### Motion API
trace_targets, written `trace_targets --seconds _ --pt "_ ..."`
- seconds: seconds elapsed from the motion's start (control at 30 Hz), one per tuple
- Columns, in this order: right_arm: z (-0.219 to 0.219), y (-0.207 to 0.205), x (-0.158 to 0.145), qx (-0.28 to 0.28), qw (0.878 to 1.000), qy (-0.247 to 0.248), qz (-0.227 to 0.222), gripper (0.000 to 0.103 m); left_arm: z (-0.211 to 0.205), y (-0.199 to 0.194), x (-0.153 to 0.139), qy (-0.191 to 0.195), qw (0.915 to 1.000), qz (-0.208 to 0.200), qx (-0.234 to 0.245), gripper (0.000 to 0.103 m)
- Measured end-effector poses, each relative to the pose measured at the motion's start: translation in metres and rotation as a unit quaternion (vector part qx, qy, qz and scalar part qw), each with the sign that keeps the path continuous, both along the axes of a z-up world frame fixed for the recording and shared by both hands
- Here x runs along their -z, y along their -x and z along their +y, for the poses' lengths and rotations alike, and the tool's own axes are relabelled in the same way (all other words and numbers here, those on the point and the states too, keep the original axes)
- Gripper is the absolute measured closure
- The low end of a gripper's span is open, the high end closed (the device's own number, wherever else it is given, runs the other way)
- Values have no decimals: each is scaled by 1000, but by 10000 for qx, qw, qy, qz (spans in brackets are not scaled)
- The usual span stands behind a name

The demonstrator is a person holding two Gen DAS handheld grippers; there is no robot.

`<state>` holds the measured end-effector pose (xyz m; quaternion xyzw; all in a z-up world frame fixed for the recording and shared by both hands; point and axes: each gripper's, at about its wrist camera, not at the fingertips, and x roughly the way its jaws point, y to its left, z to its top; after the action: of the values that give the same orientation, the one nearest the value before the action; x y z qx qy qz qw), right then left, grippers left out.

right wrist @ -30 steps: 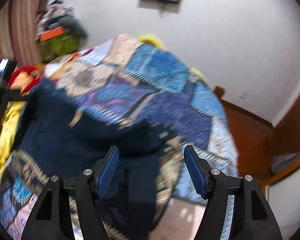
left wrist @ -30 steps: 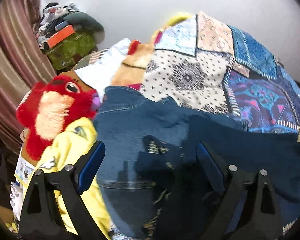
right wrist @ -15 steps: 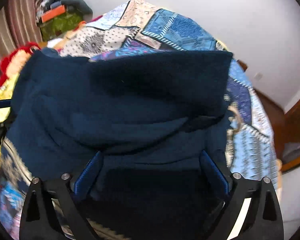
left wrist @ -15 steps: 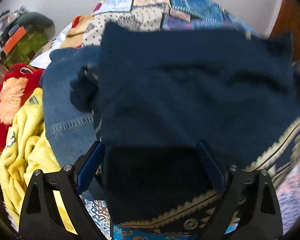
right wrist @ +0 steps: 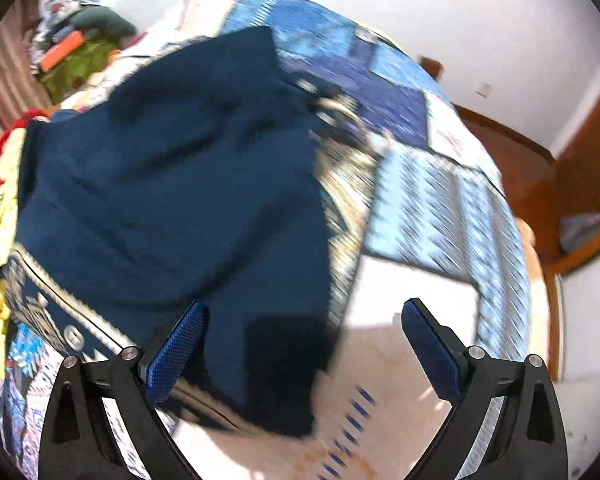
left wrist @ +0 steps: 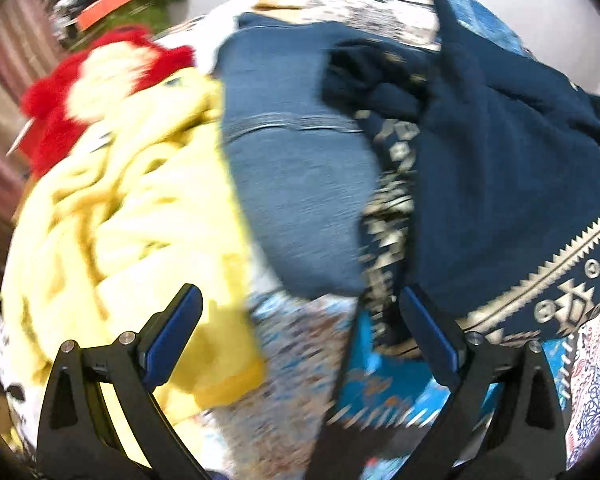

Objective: Fold large clothes

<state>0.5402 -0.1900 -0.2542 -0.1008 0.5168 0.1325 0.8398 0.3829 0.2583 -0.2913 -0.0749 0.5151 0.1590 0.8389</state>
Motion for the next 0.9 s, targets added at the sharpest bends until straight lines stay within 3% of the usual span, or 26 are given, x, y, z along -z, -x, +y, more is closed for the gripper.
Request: trace_targets --seconds 0.07,0.17,0.33,0.43,0.53,0.67,0.8,0.87,0.9 --pt "-8 11 -5 29 10000 44 -34 5 7 14 -8 123 9998 -80 -141 3" --pt "-12 31 -22 -4 9997 59 -247 5 11 34 -26 698 9964 -405 -260 3" --pt "-2 54 -57 -108 9979 -188 -608 5 -6 44 -44 1714 9807 -909 -236 3" --pt "10 63 -76 -221 9955 -426 -815 5 -25 46 -40 2544 9610 -1078 -133 3" --pt "27 69 -85 -362 9932 -603 -923 5 -38 39 -19 3449 9323 -1085 -91 3" --pt "52 72 -83 -583 9911 -789 -902 5 -54 23 18 4124 9058 -953 -208 3" --pt "69 65 -69 -707 9906 -903 -741 5 -48 2 55 4903 8641 -979 -581 3" --pt "76 59 -59 -735 9911 -926 -612 5 -43 -6 55 4944 8576 -1247 -673 4" --pt "77 56 -55 -730 9915 -913 -569 5 -41 -11 52 4877 8594 -1382 -668 6"
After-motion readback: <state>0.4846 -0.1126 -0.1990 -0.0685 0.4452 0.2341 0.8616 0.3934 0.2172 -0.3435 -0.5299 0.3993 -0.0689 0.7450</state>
